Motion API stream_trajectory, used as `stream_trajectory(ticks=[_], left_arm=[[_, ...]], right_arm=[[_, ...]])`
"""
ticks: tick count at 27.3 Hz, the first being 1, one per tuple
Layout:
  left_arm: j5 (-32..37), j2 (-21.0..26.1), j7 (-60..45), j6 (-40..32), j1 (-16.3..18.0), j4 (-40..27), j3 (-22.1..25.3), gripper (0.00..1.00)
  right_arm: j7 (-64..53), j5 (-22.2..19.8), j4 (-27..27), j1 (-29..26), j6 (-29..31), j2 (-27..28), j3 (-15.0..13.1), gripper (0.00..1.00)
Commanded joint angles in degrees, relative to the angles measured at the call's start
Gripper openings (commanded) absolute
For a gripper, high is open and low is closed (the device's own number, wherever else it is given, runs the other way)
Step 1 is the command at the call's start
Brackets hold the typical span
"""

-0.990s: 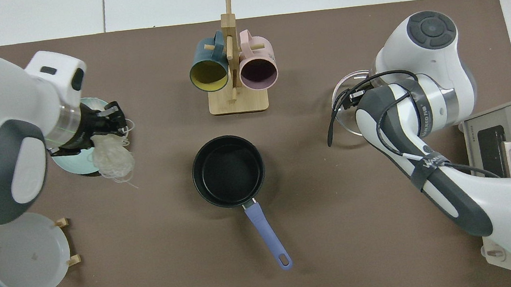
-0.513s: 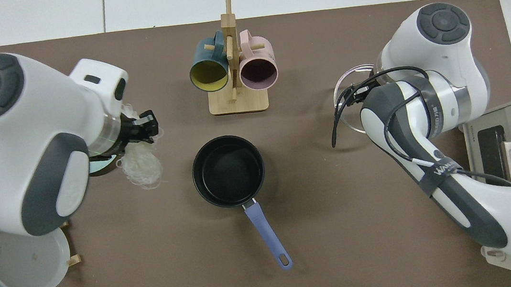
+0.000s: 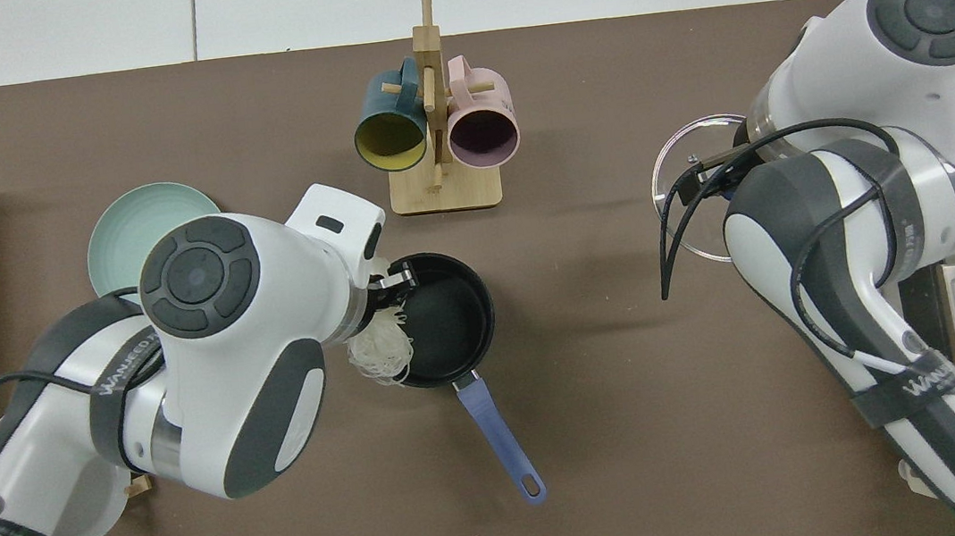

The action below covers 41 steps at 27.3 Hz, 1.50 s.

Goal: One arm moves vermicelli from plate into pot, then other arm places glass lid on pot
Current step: 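Lower the vermicelli into the saucepan and open the left gripper, then withdraw the left gripper to rest while the right gripper carries the lid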

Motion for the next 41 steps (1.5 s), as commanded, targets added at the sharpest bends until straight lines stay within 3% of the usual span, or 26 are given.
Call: stream_trajectory(ticks=[1,12,18,19,21,23,31,38,41], left_arm=[[0.9,2.9,-0.2,4.1,-1.2,-0.6,0.4,0.00],[5.3,5.5,-5.0,4.7,-3.9,-1.6,0.4,0.00],[5.3,7.7,-5.6,7.6,-3.4,-2.1,0.8,0.39],[5.4,8.0,-5.4,7.7,-3.2,-2.1,0.8,0.50],[5.9,8.0,-5.3,7.5,-3.1,-2.1,0.9,0.82],[6.0,8.0,-5.0,6.9,-3.0,-1.9,0.9,0.97],[6.0,6.2,-4.6,1.4,-2.1,1.4,2.6,1.00],[6.0,4.2,-3.9,-10.3,-2.2,10.3,5.9,1.00],[5.9,2.9,0.5,-16.1,-2.3,14.9,9.0,1.00]], right_arm=[[-2.6,1.3,-0.7,-1.1,0.6,-0.8,0.5,0.00],[-3.0,1.5,-2.5,-1.2,0.5,-1.8,0.4,0.00],[-3.0,2.2,-2.7,-1.2,-0.2,-2.1,0.4,0.00],[-3.0,2.3,-2.7,-1.3,-0.3,-2.1,0.4,0.00],[-3.1,2.2,-2.7,-1.2,-0.4,-2.4,0.4,0.00],[-3.1,2.2,-2.7,-1.2,-0.6,-2.9,0.4,0.00],[-2.0,3.2,-3.2,-0.8,-3.4,-5.2,0.4,0.00],[1.6,4.7,-12.8,0.0,2.3,-10.8,0.7,0.00],[5.6,4.7,-16.4,-0.1,5.8,-12.8,3.8,0.00]])
